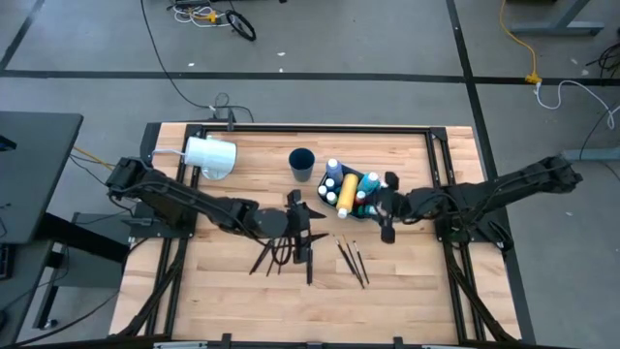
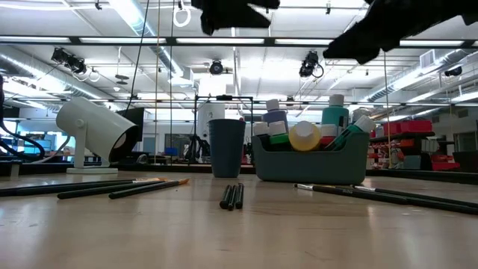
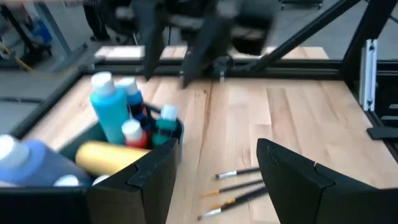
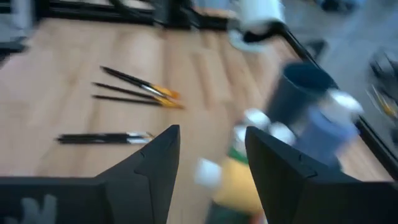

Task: Pick & Place Paint Supplies
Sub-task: Adjust the paint bottles in the blue bin

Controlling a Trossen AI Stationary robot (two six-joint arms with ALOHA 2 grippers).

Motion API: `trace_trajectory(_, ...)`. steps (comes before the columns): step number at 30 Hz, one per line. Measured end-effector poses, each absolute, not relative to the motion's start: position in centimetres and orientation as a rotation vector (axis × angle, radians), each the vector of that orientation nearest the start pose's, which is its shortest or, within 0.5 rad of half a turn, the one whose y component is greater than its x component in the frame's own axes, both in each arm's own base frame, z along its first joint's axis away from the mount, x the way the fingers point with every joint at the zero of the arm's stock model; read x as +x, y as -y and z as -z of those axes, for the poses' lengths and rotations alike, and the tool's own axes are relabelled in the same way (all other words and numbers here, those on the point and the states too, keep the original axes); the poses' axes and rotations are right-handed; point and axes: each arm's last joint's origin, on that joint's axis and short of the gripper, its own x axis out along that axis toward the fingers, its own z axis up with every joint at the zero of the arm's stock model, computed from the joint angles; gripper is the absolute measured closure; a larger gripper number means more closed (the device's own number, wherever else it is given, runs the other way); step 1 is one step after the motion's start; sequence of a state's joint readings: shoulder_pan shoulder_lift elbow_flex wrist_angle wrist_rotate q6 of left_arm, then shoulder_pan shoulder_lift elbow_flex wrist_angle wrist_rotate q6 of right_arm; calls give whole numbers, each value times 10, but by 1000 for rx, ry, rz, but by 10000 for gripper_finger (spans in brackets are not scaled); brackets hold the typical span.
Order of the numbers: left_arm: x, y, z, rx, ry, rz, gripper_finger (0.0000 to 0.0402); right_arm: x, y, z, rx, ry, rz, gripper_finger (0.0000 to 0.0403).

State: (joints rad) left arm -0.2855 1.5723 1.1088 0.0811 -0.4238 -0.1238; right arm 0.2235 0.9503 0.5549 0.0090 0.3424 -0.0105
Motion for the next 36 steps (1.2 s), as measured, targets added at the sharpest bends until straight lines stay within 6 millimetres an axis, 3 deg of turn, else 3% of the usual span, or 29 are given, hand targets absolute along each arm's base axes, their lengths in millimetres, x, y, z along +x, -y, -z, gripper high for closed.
trace_trajectory(7,341,83,-267,-9,-370,-177,173,229,-60,-221,-347,-369,23,217)
trace_trajectory(16,342,83,-268,0,-355,-173,173,254,-71,-178,-553,-478,53,190)
trace_trajectory(26,343,83,-271,65,-338,-161,173,269,-61,-140,-748,-618,201,147)
trace_trajectory(36,343,83,-271,80,-337,-159,173,274,-48,-137,-687,-627,333,173)
